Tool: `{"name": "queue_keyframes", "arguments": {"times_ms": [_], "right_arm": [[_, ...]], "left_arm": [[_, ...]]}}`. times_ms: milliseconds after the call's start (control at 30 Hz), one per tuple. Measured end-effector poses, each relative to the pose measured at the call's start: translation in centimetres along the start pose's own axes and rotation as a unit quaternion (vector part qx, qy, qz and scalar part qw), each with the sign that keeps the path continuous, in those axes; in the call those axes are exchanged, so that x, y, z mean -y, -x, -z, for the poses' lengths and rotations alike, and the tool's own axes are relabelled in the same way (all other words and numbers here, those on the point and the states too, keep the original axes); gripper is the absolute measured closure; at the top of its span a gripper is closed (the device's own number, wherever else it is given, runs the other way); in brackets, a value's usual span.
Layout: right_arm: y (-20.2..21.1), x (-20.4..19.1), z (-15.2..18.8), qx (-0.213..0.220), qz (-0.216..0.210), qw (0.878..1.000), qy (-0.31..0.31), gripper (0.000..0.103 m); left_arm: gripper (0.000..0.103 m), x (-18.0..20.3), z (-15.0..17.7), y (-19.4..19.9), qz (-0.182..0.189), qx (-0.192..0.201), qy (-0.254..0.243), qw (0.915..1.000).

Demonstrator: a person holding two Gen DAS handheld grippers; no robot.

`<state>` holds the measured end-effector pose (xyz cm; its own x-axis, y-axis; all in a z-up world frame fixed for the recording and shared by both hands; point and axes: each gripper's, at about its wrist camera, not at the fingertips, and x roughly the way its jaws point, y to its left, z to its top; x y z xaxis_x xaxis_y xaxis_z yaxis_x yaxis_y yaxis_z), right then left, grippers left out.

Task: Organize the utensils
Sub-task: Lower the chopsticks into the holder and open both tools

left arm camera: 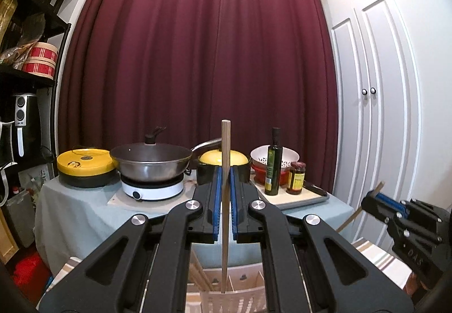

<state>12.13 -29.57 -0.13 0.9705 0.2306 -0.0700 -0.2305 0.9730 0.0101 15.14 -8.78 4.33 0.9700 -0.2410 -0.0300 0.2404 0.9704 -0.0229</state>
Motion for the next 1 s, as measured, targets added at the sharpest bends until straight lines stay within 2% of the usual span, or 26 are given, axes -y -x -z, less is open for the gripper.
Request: {"name": "queue_keyframes", "arguments": {"times_ms": [167, 600, 1000], "right_arm": [[-1.3, -0.1, 0.4, -0.019, 0.003, 1.000, 0.004, 0.096], [-4.9, 0.6, 2.7, -0.075, 0.003, 0.997, -0.003, 0.096], [-6.8, 0.9, 4.7, -0.102, 0.006, 0.995, -0.010, 0.096]], "left_arm": [[0.097, 0.0, 0.6, -1.9, -0.005, 0.004, -0.001, 1.0000], [0.097, -1.0, 3.7, -5.0, -0.005, -0.027, 0.009, 0.9996], [0.097, -1.5, 7.0, -7.3, -0.007, -0.051, 0.013, 0.9986]]}}
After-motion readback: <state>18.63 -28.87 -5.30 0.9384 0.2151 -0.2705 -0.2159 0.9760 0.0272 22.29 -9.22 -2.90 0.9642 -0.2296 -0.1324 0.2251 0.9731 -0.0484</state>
